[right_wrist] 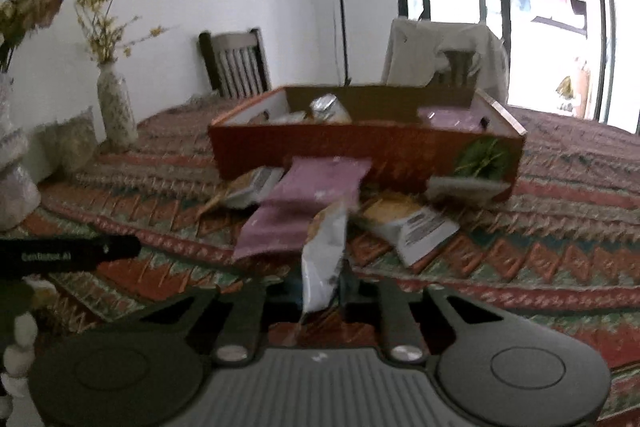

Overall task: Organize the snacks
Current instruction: 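Grasp a white wrapper with the right gripper while the left grasps a pink packet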

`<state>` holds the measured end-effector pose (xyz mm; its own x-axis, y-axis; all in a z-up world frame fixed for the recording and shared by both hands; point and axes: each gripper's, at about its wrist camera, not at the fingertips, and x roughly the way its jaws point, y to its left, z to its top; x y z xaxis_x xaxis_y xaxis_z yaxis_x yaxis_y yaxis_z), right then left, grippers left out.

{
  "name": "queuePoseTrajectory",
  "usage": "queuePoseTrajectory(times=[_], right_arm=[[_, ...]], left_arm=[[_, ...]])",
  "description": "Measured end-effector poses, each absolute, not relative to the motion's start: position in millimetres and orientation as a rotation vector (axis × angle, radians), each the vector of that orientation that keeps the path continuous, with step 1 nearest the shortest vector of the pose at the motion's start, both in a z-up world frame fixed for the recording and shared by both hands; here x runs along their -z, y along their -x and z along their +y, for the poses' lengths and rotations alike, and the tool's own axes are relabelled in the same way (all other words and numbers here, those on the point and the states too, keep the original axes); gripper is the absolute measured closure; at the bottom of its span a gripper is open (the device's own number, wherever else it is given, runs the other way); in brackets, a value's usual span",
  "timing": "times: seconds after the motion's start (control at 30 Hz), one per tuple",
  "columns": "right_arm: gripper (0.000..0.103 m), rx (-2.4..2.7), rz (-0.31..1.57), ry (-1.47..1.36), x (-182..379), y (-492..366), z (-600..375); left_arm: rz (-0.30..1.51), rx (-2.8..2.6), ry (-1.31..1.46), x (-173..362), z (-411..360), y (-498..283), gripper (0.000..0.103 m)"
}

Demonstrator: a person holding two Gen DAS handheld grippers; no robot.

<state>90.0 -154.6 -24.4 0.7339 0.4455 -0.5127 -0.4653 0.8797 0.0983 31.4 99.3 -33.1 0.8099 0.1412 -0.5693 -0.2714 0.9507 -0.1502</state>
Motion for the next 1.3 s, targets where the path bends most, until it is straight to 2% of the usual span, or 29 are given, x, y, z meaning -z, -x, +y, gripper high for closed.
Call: queuePoseTrajectory(times=[0.33,0.83,0.9,0.93,1.0,1.03,1.3], right_arm=[[0.088,-0.352,0.436,-0.004,18.2,-123.1,-200.3],[0.088,-0.356,0.47,-0.115,32.7,-138.8,-218.8],[0.088,-0.359,0.459,-0.107,32.0,-136.3,-217.6],[0.088,-0.36,0.455,-0.105,31.7,-135.4,-217.6],[0.088,-0.361,0.452,-0.107,30.7,-134.4,-217.6],[0.088,-0.362,0.452,-0.109,30.7,-134.6,-217.8],[0.088,-0.364,0.432,-0.114,29.7,-130.9,-218.6]], left_arm=[[0.621,-0.125,0.216,15.7,62.3,-57.9,0.0],[0.75,-0.129,0.21,22.1,-13.0,-143.6,0.0],[0.754,-0.161,0.185,24.5,-19.1,-149.8,0.008],[0.766,-0.178,0.178,27.1,-21.1,-152.6,0.021],[0.752,-0.181,0.154,27.7,-26.0,-151.4,0.031],[0.746,-0.171,0.142,27.9,-28.0,-149.6,0.039],[0.71,-0.098,0.129,27.1,-21.4,-129.5,0.041]])
